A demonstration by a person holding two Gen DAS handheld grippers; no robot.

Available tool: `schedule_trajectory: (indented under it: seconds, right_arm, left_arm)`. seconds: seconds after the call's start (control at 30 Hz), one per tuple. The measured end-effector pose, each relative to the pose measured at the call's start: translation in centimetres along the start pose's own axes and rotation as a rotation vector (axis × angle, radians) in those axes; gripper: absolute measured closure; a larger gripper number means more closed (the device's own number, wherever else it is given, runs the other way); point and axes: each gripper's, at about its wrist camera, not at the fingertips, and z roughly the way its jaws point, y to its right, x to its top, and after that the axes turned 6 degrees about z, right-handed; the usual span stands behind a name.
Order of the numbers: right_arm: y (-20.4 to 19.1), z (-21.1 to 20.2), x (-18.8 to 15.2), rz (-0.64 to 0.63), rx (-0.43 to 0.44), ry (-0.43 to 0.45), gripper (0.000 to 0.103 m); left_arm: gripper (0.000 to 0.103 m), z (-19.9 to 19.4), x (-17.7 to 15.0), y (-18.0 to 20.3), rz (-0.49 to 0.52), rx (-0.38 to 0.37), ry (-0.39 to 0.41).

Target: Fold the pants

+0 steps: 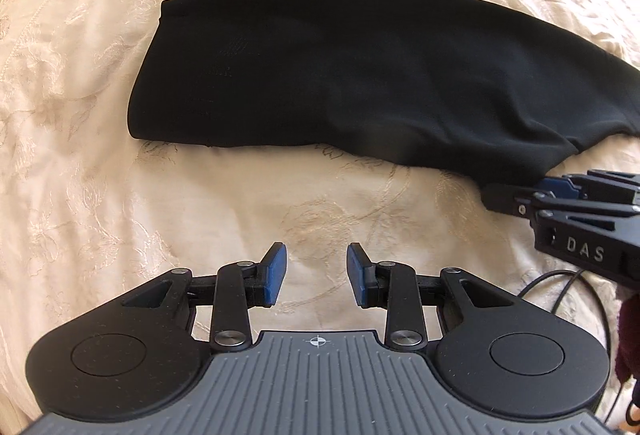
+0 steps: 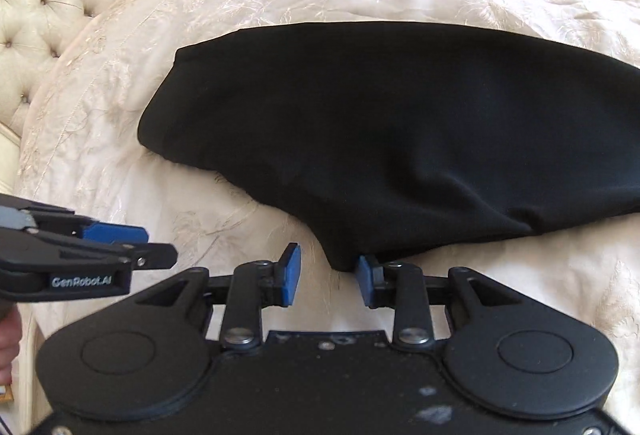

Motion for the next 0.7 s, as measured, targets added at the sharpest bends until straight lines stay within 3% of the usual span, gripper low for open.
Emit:
schedule_trajectory:
  seconds: [0.07,0.1,0.13,0.3,0.47,0.7]
  right_arm:
    - [0.1,0.2,0.9,0.024,-0.009,0.01,0.075]
    - [0.2,0.0,1.5,0.041,-0.008,0.011,0.087]
    - [0.4,-0.3,2.2,0.061,0.003,0.002,0.092]
    - [3.0,-3.0,3.9,0.326,0.155,-0.09,0.094]
    - [4.9,0.3,2.8,0.442,0.109,-0.221,0.095]
    - [4.5,1.3,2.4,0.443,0.081,-0.226,0.095]
  left_arm:
    - [0.071,-0.1,0.0,-0.7,-0.001,-0.009,0.004]
    - [0.071,-0.1,0.0,-1.1,-0.002,-0.012,0.006]
    - [0.071,-0.2,0.1,-1.5,-0.003,-0.015,0.008]
    - [0.071,-2.0,0.4,-1.3,0.013,-0.026,0.04]
    - [0.07,-2.3,1.9,0.0,0.09,-0.045,0.071]
    - [0.07,-1.2,5.0,3.6,0.2,-0.066,0.152]
